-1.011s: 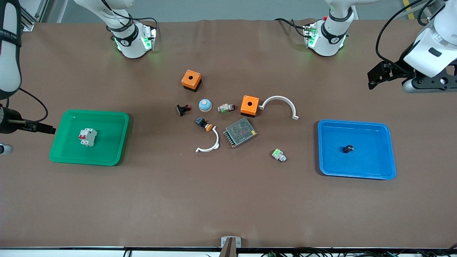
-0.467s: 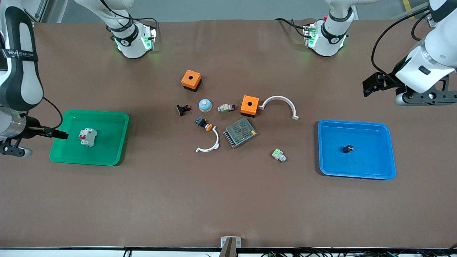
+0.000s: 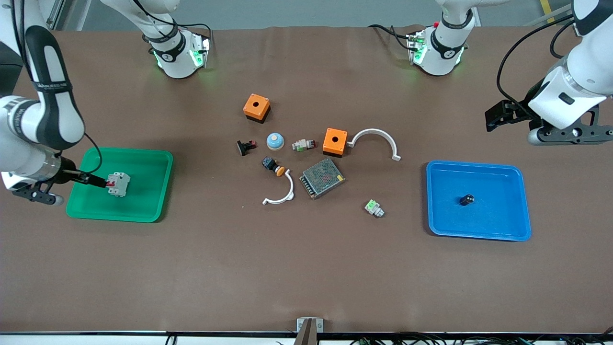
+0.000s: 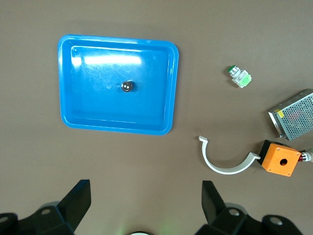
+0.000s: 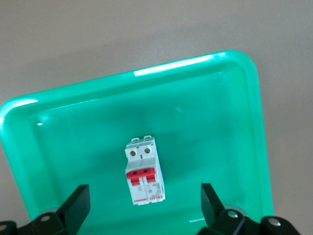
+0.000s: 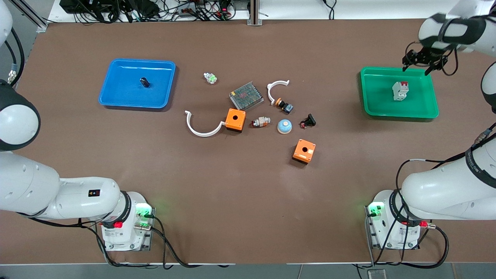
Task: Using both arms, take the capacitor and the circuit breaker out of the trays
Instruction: 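Lower the right gripper onto the white breaker and close on it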
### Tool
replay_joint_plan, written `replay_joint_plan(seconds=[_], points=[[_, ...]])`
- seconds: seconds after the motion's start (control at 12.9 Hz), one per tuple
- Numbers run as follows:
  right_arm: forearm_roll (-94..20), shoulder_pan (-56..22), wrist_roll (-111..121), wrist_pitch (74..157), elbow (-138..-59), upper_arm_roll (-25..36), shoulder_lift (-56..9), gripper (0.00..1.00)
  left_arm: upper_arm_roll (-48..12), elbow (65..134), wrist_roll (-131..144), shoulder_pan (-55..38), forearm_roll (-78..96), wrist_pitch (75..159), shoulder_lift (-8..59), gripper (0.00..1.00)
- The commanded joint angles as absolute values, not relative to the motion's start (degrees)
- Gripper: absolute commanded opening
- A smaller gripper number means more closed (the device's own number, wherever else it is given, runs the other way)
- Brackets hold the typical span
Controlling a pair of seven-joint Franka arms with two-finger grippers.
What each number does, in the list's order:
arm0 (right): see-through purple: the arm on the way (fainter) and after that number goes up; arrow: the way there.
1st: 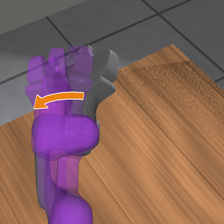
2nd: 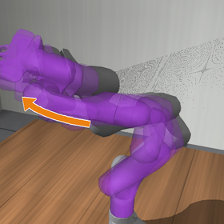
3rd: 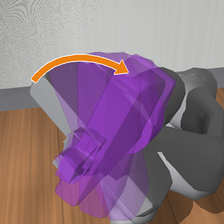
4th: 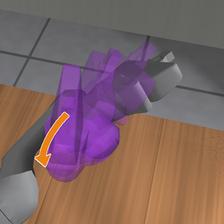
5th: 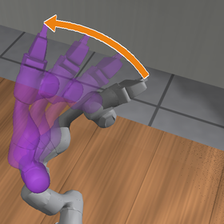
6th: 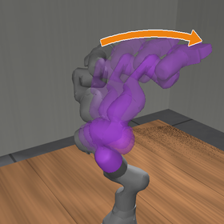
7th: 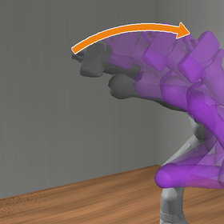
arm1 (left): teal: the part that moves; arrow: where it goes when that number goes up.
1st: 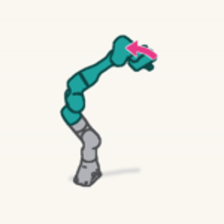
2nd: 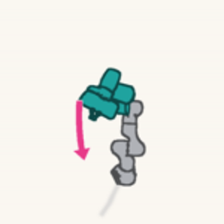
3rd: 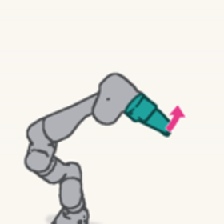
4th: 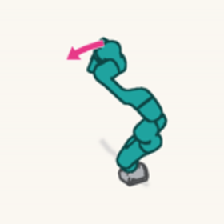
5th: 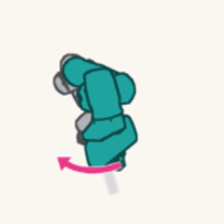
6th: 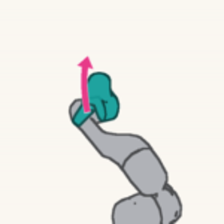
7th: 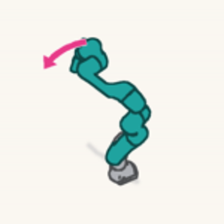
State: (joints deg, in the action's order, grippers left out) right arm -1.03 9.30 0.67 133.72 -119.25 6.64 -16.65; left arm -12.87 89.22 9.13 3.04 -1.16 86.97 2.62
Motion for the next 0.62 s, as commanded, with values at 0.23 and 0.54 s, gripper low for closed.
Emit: replay_joint_plan(seconds=[0.23, 0.54], points=[[-1.76, 10.11, 1.23, 148.61, -127.26, 5.62, -19.76, 1.00, -13.01, 88.16, 9.84, 2.55, -2.64, 89.56, 5.62, 1.00], [-1.76, 9.67, 1.14, 149.59, -127.44, 5.54, -22.15, 0.91, -13.01, 88.07, 9.84, 2.64, -2.72, 90.35, 6.42, 1.00]])
